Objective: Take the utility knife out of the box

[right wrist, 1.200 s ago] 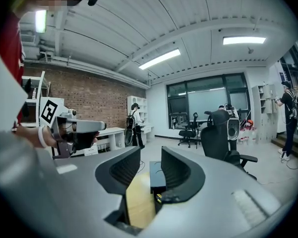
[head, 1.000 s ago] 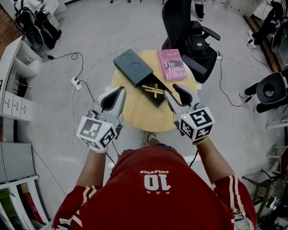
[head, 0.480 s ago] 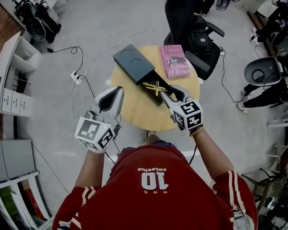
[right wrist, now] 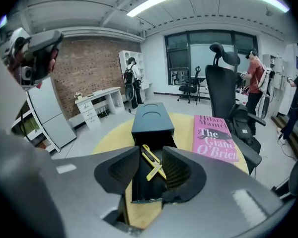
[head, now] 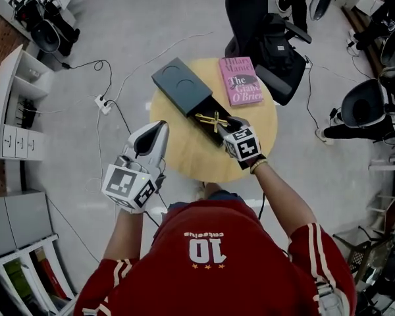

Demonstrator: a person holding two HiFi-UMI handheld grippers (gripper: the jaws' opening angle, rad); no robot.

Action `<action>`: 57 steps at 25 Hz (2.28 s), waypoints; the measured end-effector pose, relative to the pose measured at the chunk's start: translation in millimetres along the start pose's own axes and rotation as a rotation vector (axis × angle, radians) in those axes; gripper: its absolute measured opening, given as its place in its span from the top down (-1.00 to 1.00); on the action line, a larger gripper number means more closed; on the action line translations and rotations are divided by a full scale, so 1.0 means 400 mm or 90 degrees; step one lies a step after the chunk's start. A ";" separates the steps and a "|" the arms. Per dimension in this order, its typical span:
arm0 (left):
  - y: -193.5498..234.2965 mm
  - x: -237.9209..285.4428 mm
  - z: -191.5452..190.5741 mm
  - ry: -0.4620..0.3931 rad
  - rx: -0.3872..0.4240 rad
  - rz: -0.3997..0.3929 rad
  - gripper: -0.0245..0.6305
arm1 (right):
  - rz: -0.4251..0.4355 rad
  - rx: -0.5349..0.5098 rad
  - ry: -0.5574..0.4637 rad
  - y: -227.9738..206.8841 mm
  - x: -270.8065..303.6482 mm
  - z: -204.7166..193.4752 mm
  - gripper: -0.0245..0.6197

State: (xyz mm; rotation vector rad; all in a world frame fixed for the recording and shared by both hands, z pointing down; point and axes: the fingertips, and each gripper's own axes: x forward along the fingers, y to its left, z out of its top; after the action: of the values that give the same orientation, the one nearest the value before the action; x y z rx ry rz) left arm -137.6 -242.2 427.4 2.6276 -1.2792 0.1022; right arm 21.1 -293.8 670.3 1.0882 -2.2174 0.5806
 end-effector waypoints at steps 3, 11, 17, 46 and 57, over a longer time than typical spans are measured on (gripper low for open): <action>0.020 0.018 -0.011 0.007 -0.008 0.004 0.92 | -0.002 0.019 0.032 -0.022 0.065 -0.028 0.51; 0.067 0.065 -0.032 0.020 -0.028 0.015 0.92 | -0.013 0.022 0.119 -0.072 0.193 -0.084 0.51; 0.095 0.086 -0.056 0.034 -0.041 0.019 0.92 | -0.011 0.026 0.175 -0.088 0.245 -0.125 0.50; 0.118 0.036 -0.083 0.036 -0.058 0.043 0.92 | -0.016 0.001 0.223 -0.085 0.259 -0.146 0.73; 0.083 -0.005 -0.056 0.016 -0.041 0.041 0.92 | -0.028 -0.001 0.154 -0.071 0.185 -0.086 0.74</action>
State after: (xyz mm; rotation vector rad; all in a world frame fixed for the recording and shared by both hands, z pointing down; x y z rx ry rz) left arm -164.1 -255.4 454.5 2.5232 -1.3371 0.1013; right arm 19.1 -330.1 748.6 1.0066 -1.9809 0.6548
